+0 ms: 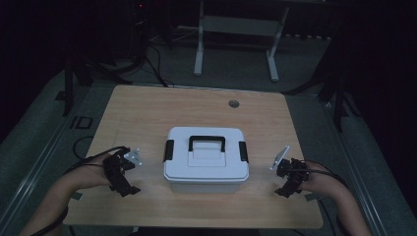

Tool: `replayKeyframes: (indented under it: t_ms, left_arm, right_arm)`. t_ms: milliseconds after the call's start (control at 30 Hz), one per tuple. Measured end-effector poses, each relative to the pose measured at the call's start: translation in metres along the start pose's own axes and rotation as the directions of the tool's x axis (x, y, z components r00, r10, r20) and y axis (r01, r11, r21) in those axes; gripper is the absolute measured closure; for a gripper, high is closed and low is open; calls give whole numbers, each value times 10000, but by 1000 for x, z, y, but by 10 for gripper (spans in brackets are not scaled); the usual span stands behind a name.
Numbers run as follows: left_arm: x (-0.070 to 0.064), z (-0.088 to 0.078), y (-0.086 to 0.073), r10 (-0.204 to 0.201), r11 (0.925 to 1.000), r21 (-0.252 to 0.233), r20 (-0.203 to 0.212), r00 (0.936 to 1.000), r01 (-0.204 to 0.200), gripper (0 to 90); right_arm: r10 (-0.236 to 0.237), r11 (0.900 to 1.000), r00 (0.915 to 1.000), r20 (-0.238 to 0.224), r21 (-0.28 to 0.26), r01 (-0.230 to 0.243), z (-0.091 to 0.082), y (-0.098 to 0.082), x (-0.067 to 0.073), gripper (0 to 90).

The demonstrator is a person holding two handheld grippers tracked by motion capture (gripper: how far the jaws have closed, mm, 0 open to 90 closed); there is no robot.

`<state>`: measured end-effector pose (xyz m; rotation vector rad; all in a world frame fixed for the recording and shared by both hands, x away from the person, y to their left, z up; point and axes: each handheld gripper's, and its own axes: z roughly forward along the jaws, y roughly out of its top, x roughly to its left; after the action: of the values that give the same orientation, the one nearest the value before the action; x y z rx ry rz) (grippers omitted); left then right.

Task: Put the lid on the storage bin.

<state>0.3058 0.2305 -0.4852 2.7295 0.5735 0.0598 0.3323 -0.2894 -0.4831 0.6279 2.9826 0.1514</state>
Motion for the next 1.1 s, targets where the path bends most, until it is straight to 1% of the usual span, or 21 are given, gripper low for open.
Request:
replayKeyframes:
  t_ms: [67, 133, 167, 233, 300, 367, 467, 567, 700, 767, 833, 933, 967, 1000, 1033, 1100]
  left_arm:
    - [-1, 3, -2, 0, 10000, -13, 53, 10000, 0, 19]
    - [-3, 5, -4, 25, 10000, 2, -15, 10000, -25, 19]
    - [-4, 5, -5, -41, 9999, -118, 35, 10000, 42, 19]
    - [-6, 7, -8, -62, 9997, -250, -17, 10000, 62, 19]
    - [-7, 10, -12, -122, 9995, -280, -4, 9999, 122, 19]
    - [-6, 14, -16, -251, 9992, -322, 145, 9996, 255, 18]
    - [-6, 20, -20, -269, 9992, -290, -13, 9996, 268, 19]
    - [-7, 22, -23, -300, 9989, -355, -41, 9995, 298, 18]
    - [-8, 23, -28, -502, 9975, -507, -23, 9987, 501, 18]
    - [-9, 25, -32, -632, 9962, -601, -12, 9980, 630, 19]
    - [-11, 26, -35, -646, 9956, -693, -160, 9978, 633, 18]
    - [-13, 27, -40, -845, 9917, -984, -191, 9962, 823, 19]
    - [-13, 27, -42, -910, 9899, -1108, -168, 9957, 886, 19]
    - [-14, 27, -45, -975, 9874, -1248, 32, 9952, 971, 19]
    - [-14, 28, -47, -945, 9870, -1289, 160, 9954, 958, 19]
    - [-14, 30, -49, -991, 9857, -1352, 204, 9949, 1010, 19]
  right_arm:
    - [26, 10000, 10000, 9, -63, -26, 0, 0, 0, 177]
    - [47, 9999, 10000, 1, -129, -47, 0, -1, 0, 177]
    - [64, 9999, 10000, -7, -158, -64, 0, -1, 0, 177]
    - [100, 9997, 9999, -9, -244, -100, 1, -3, -1, 177]
    - [185, 9993, 9998, 32, -336, -183, 3, -5, -1, 177]
    - [230, 9989, 9997, 11, -412, -229, 6, -7, -1, 177]
    - [285, 9981, 9996, 41, -551, -283, 10, -8, 0, 176]
    - [278, 9977, 9996, 69, -613, -274, 13, -9, 1, 176]
    - [318, 9971, 9995, 75, -689, -312, 13, -11, 1, 176]
    - [359, 9963, 9993, 84, -782, -351, 12, -11, 1, 177]
    - [396, 9952, 9991, 136, -897, -382, 12, -12, 1, 176]
    - [452, 9938, 9989, 138, -1025, -435, 12, -13, 2, 176]
    - [490, 9932, 9987, 109, -1067, -476, 13, -14, 2, 176]
    - [503, 9929, 9987, 92, -1083, -490, 14, -15, 2, 176]
    - [493, 9931, 9987, 113, -1072, -478, 15, -16, 2, 177]
    - [545, 9933, 9985, 37, -1021, -538, 18, -17, 2, 176]
